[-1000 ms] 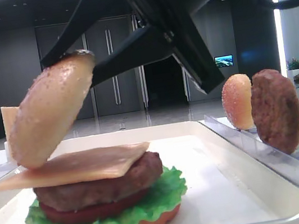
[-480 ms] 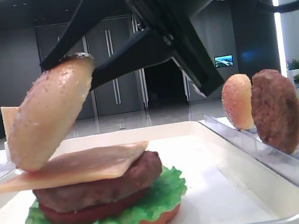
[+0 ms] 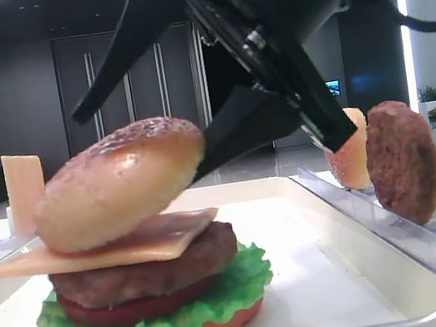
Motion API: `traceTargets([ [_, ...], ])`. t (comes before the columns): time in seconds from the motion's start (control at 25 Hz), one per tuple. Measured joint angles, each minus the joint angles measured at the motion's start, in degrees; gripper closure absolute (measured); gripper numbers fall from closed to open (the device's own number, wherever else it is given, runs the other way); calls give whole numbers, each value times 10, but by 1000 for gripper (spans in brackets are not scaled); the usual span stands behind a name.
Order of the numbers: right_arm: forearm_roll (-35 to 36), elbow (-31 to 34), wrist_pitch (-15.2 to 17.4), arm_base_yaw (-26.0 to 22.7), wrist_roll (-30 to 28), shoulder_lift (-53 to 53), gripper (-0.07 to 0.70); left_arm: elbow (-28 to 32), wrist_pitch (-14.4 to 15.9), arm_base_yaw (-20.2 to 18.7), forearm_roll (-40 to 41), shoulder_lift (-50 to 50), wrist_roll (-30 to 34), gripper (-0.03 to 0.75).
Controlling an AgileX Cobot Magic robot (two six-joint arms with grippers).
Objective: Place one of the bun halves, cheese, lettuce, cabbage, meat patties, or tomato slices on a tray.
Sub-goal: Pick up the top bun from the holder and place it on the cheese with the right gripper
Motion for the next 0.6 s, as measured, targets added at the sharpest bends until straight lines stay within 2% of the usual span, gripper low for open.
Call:
traceTargets([
  [0.2, -55, 0, -21, 0, 36, 0, 174, 0, 0, 0, 0, 0, 0, 307],
  [0.6, -101, 0, -45, 0, 49, -21, 82, 0, 0, 0, 0, 0, 0, 307],
])
